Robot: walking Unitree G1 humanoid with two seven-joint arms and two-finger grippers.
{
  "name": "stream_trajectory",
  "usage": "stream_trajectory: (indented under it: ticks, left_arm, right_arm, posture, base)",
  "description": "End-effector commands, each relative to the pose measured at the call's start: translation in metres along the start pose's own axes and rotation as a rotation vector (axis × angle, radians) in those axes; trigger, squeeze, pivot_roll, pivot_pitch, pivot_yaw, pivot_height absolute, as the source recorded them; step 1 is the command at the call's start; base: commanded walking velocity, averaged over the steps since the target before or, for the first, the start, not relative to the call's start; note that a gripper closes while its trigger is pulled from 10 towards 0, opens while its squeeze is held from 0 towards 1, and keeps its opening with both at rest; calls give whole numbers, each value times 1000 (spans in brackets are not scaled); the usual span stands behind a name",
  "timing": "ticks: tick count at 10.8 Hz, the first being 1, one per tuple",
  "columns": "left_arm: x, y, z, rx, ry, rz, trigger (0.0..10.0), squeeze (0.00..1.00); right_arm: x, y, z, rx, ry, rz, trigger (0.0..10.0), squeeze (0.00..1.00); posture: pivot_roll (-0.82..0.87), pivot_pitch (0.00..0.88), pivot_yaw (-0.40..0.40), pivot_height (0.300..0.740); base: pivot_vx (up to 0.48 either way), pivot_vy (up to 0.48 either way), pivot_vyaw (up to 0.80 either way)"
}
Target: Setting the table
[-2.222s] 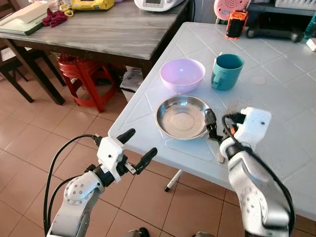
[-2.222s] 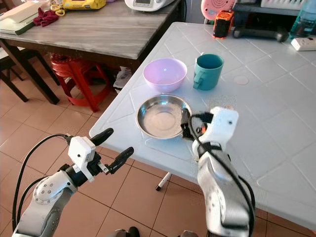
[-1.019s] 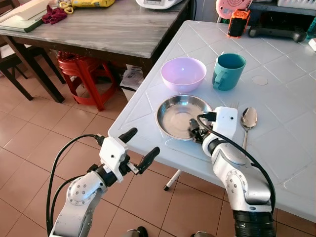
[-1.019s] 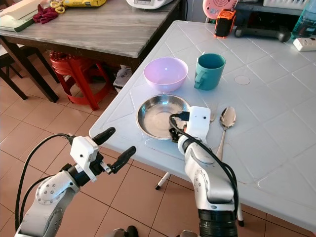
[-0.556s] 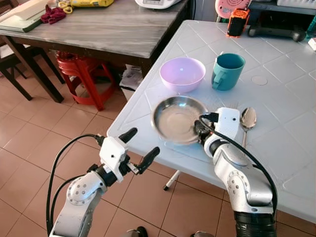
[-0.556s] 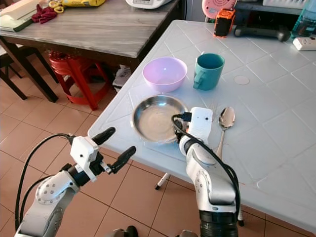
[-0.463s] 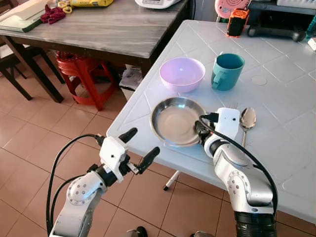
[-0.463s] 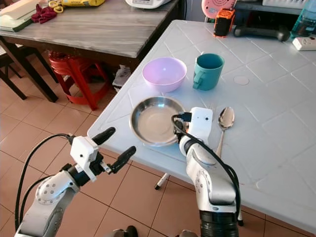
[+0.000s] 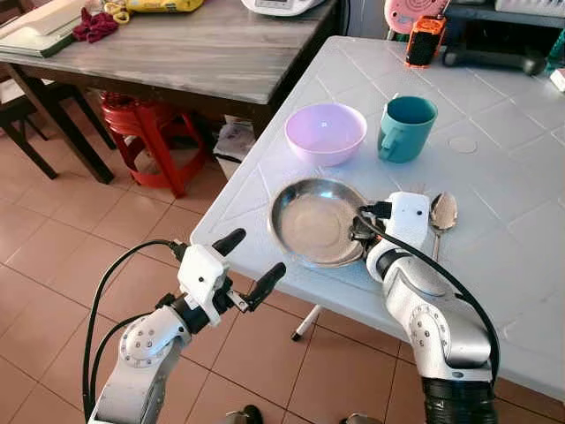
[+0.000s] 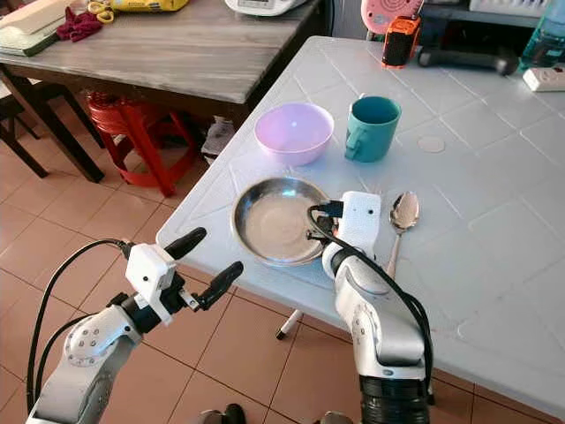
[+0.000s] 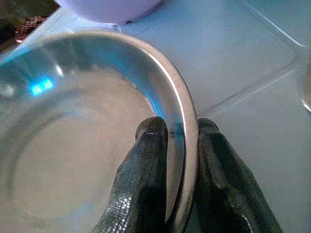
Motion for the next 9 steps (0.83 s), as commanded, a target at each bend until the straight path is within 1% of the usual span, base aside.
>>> stream_trajectory:
  ticks: [1, 3, 4, 6, 7, 8, 9]
  left_arm:
    - [1, 1, -2, -6, -5, 14, 10000, 0]
    - [0, 0, -1, -9, -6, 16, 10000, 0]
    - [0, -1, -2, -15, -6, 19, 10000, 0]
    - [-2, -4, -4, -11, -16, 28, 10000, 0]
    - [-1, -9, -4, 20, -9, 42, 10000, 0]
    - [2, -29, -3, 157, 3, 90, 10000, 0]
    - [2, -48, -3, 303, -5, 111, 10000, 0]
  right_arm:
    - [-30, -1, 0, 2, -130, 4, 0, 0]
    - [-32, 3, 1, -14, -138, -6, 0, 0]
    - [-35, 9, 0, -40, -153, -7, 0, 0]
    - [-35, 12, 0, -59, -149, 9, 0, 0]
    - [-31, 10, 0, -54, -129, 41, 0, 0]
    - [-26, 2, 0, -10, -100, 96, 0, 0]
    - [-25, -2, 0, 13, -93, 133, 0, 0]
  posture:
    - [-60, 175, 90, 740]
    - [-61, 173, 90, 740]
    - [-62, 170, 90, 740]
    - [-62, 167, 89, 740]
    - [-61, 165, 88, 740]
    - [-60, 161, 89, 740]
    - [-59, 160, 90, 740]
  base:
    - [0, 0, 0]
    - [0, 0, 0]
    - [0, 0, 0]
    - [0, 0, 0]
    - [0, 0, 0]
    - [0, 0, 0]
    - [0, 0, 0]
Point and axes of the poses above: a point about 5 cm out from each wrist's last joint towards the gripper, its own z axis pointing out of the wrist towards the gripper, its own x axis along the axis of the wrist's last joint, y = z × x, the point moved 4 cm from there along z, pointing out of the wrist towards the gripper, and after that the axes turned 6 degrees about -z, right-handed, at the moved point
